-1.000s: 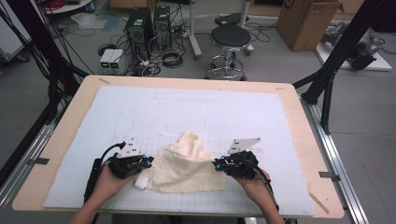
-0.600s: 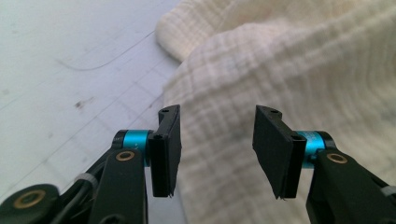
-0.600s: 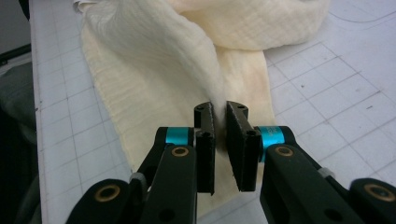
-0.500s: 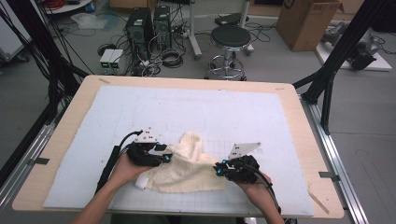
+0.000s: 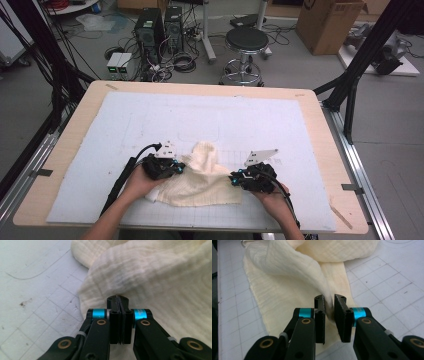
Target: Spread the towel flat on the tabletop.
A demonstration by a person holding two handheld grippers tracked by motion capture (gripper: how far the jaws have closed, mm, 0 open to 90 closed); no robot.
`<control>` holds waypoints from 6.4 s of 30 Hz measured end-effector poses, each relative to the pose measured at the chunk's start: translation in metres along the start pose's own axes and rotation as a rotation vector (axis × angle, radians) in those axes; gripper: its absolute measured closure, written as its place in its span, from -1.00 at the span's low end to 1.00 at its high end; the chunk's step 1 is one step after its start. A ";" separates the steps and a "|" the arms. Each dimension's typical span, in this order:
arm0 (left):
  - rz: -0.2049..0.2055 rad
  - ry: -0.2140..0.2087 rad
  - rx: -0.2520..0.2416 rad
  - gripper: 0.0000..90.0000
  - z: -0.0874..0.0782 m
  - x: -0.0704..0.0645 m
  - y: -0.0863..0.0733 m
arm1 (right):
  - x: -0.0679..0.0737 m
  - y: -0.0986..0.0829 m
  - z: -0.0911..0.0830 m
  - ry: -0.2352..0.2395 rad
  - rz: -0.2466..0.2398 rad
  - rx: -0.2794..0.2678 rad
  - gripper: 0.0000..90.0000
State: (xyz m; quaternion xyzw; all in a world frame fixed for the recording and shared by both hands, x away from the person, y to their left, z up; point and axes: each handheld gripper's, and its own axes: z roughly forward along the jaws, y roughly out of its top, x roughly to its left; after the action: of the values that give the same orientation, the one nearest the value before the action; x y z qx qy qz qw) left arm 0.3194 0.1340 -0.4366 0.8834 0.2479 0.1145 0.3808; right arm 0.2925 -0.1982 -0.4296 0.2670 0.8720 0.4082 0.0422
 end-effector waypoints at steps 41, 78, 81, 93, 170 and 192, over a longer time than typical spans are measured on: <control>-0.109 0.022 -0.101 0.26 -0.044 -0.001 -0.013 | 0.007 0.049 0.017 -0.022 -0.078 -0.012 0.36; -0.193 0.058 -0.069 0.55 -0.050 0.008 -0.030 | 0.003 0.011 -0.025 -0.135 -0.004 0.025 0.53; -0.220 0.101 -0.075 0.42 -0.051 0.015 -0.029 | -0.006 0.021 -0.029 -0.139 0.025 -0.034 0.45; -0.284 0.198 -0.040 0.34 -0.030 0.037 -0.036 | -0.052 0.023 0.012 -0.135 0.159 0.014 0.43; -0.148 0.072 -0.181 0.04 -0.079 -0.007 -0.067 | 0.010 -0.006 -0.012 -0.010 -0.050 -0.089 0.14; -0.031 0.005 -0.082 0.90 -0.069 -0.020 -0.077 | 0.016 -0.020 -0.001 -0.010 -0.094 0.036 0.85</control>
State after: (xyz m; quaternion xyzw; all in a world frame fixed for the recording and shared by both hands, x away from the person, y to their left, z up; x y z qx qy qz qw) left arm 0.2486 0.2112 -0.4456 0.8629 0.2576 0.1207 0.4177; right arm 0.2703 -0.2013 -0.4417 0.2287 0.8906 0.3884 0.0609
